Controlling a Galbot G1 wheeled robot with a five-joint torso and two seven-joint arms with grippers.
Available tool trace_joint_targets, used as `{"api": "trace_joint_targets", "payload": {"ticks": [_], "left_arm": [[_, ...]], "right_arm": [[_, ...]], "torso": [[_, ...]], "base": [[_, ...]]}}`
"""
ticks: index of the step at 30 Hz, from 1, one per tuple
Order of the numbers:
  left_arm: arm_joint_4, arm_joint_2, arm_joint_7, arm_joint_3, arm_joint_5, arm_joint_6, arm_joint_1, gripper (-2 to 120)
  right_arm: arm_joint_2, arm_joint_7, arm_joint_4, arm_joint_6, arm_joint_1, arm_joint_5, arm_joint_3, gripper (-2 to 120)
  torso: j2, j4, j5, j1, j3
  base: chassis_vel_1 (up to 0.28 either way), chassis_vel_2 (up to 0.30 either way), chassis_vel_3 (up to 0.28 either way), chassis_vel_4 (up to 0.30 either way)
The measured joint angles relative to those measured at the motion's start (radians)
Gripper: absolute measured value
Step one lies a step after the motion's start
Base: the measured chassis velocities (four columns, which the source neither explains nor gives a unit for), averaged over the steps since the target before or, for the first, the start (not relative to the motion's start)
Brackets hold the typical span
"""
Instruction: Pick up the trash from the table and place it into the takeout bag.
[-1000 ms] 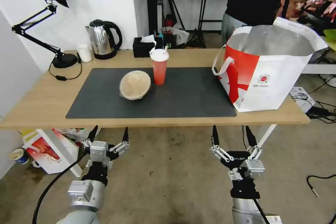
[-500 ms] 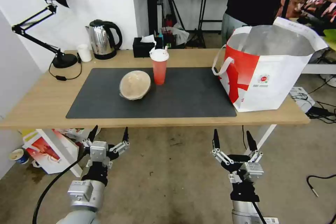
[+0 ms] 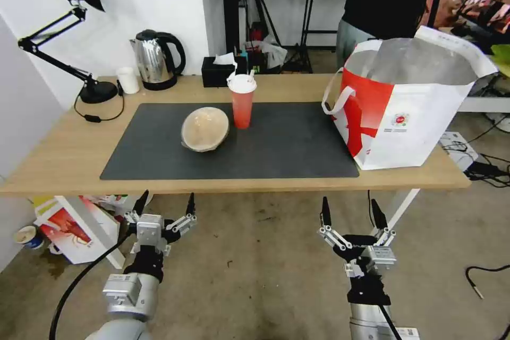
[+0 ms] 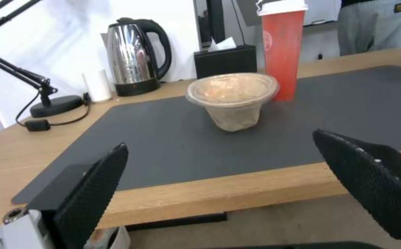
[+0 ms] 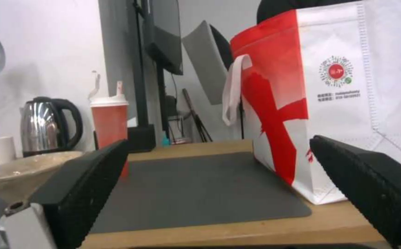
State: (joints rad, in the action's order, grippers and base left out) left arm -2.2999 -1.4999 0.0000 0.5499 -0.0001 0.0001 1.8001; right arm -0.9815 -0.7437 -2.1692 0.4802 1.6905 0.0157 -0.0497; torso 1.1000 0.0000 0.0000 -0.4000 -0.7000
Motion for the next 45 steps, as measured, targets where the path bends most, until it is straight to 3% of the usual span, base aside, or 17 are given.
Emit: {"api": "trace_joint_targets", "payload": {"ticks": [23, 32, 35, 45], "left_arm": [[0.0, 0.0, 0.0, 0.0, 0.0, 0.0, 0.0, 100], [0.0, 0.0, 0.0, 0.0, 0.0, 0.0, 0.0, 100], [0.0, 0.0, 0.0, 0.0, 0.0, 0.0, 0.0, 100], [0.0, 0.0, 0.0, 0.0, 0.0, 0.0, 0.0, 100]], "right_arm": [[0.017, 0.016, -0.017, 0.004, 0.009, 0.031, -0.003, 100], [0.052, 0.202, -0.153, 0.045, -0.072, -0.092, -0.034, 100], [0.074, 0.306, -0.188, 0.024, -0.184, -0.195, -0.04, 100], [0.1, 0.444, -0.212, -0.084, -0.415, -0.378, -0.016, 100]], "torso": [[0.0, -0.0001, 0.0001, 0.0, 0.0], [0.0, -0.0002, 0.0, 0.0, 0.0], [0.0, 0.0, 0.0, 0.0, 0.0], [0.0, 0.0, 0.0001, 0.0, 0.0]], "base": [[0.0, 0.0, 0.0, 0.0], [0.0, 0.0, 0.0, 0.0], [0.0, 0.0, 0.0, 0.0], [0.0, 0.0, 0.0, 0.0]]}}
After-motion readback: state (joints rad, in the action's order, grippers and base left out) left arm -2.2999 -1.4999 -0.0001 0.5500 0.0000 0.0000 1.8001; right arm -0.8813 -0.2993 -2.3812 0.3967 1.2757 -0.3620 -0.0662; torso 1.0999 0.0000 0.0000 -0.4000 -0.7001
